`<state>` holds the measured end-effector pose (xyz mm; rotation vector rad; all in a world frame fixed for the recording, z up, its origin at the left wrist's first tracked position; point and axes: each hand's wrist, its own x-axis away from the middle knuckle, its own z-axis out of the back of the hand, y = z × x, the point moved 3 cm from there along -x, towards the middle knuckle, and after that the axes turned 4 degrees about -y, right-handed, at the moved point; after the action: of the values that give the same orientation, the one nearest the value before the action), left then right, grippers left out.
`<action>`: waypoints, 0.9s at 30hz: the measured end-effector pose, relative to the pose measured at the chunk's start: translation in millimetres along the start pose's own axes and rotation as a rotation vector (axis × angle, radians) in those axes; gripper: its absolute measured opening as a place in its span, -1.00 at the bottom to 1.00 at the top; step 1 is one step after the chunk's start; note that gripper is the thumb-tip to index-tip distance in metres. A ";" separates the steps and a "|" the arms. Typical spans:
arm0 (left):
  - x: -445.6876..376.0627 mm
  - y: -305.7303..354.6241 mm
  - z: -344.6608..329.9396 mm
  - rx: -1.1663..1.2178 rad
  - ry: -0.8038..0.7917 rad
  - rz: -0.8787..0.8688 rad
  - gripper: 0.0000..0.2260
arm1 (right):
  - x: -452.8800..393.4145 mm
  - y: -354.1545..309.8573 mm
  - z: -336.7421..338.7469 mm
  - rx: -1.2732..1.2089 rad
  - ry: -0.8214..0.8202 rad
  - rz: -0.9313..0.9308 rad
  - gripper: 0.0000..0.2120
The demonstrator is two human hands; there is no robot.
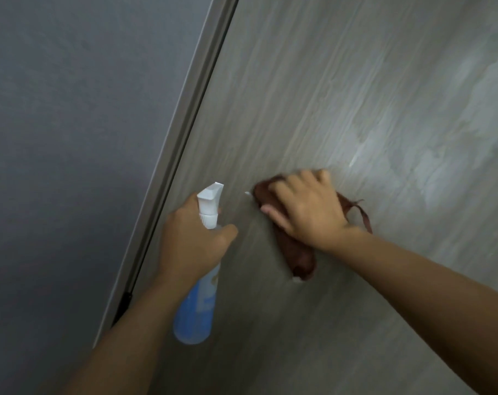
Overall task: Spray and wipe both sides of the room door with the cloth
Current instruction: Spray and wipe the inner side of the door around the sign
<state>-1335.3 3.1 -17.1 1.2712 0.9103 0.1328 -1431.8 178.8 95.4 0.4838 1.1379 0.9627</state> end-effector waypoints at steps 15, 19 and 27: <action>-9.6 -15.8 11.5 0.051 0.047 0.017 -0.74 | -45.7 11.7 0.0 -0.075 -0.110 0.137 -0.65; -11.9 -17.9 15.4 0.047 0.058 0.027 -0.75 | -61.1 19.1 7.9 -0.097 0.010 -0.048 -0.70; -3.6 2.8 6.4 0.062 0.037 0.005 -0.70 | -70.1 18.9 7.9 -0.057 0.017 -0.153 -0.70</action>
<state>-1332.4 -2.8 -12.8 1.3326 0.9494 0.1339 -1438.9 131.2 150.3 0.3376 1.1430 0.8649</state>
